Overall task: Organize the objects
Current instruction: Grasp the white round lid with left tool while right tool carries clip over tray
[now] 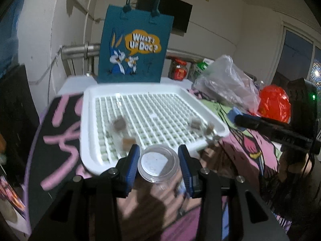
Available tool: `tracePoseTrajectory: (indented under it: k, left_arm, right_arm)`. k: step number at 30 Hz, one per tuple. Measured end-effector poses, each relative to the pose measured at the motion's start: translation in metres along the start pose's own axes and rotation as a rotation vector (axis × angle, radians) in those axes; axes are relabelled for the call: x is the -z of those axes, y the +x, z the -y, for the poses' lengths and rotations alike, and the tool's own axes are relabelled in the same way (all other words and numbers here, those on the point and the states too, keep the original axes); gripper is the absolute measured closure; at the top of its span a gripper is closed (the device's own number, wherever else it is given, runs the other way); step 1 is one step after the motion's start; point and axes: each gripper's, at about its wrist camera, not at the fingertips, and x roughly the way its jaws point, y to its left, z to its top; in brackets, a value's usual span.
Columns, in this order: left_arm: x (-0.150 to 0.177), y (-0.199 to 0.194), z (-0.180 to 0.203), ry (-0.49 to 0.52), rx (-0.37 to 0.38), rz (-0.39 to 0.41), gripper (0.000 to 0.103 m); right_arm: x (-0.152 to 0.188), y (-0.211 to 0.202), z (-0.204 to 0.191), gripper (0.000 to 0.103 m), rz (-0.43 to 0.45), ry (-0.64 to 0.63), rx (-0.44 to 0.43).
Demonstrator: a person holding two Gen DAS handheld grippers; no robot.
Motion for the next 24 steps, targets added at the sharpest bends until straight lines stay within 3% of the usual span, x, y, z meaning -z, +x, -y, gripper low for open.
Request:
tracePoseTrajectory:
  k: [5,9,15,24]
  left_arm:
    - [-0.035,0.014,-0.023,-0.015,-0.054,0.044,0.064]
    - [-0.052,0.046,-0.046,-0.072,-0.086,0.02,0.064]
    - [-0.052,0.086,-0.067,-0.131,-0.109,-0.05,0.064]
    - [-0.059,0.107,-0.073,-0.145,-0.136,-0.064,0.064]
  right_arm:
    - [-0.041,0.006,0.018,0.076,0.019,0.028,-0.03]
    - [-0.061,0.036,0.033,0.076,-0.02,0.066,-0.028]
    - [-0.061,0.089,0.042,0.076,-0.132,0.102,-0.016]
    - [-0.059,0.125,0.041,0.076,-0.183,0.044,0.095]
